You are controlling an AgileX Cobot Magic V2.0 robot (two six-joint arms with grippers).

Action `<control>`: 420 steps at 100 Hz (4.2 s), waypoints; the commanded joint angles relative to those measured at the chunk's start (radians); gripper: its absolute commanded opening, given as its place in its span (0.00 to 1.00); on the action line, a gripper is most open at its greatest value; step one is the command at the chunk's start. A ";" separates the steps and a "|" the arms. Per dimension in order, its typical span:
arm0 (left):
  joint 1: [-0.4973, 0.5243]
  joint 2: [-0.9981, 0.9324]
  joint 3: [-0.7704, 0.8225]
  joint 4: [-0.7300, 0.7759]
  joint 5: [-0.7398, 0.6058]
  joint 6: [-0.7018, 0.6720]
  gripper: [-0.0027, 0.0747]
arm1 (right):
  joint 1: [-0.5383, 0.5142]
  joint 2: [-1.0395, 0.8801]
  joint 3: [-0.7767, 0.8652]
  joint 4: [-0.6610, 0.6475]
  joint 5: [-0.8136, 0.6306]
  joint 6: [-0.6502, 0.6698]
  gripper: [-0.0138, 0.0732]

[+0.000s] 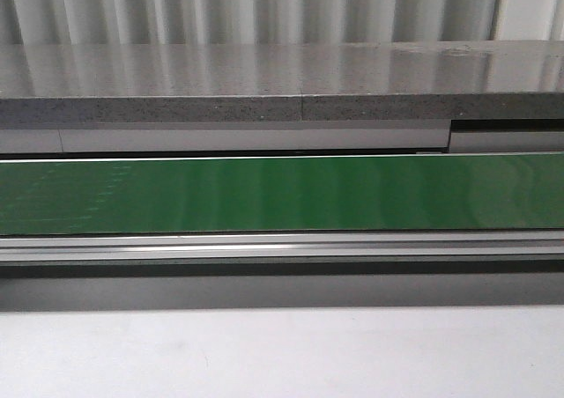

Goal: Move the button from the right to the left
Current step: 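Move the right gripper toward the yellow-capped push button on the green tray, then lower the open right gripper around the button's blue base and close, then lift the button with the right gripper, set it on the belt, release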

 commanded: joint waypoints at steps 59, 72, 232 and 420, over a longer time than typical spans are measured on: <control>0.000 -0.036 0.025 -0.006 -0.076 -0.001 0.01 | 0.000 0.361 -0.447 -0.020 0.284 -0.005 0.08; 0.000 -0.036 0.025 -0.006 -0.076 -0.001 0.01 | 0.000 0.471 -0.521 -0.019 0.365 -0.005 0.08; 0.000 -0.036 0.025 -0.006 -0.076 -0.001 0.01 | -0.412 1.717 -1.322 0.059 0.804 0.092 0.78; 0.000 -0.036 0.025 -0.006 -0.076 -0.001 0.01 | -0.085 1.626 -1.315 0.040 0.942 -0.115 0.35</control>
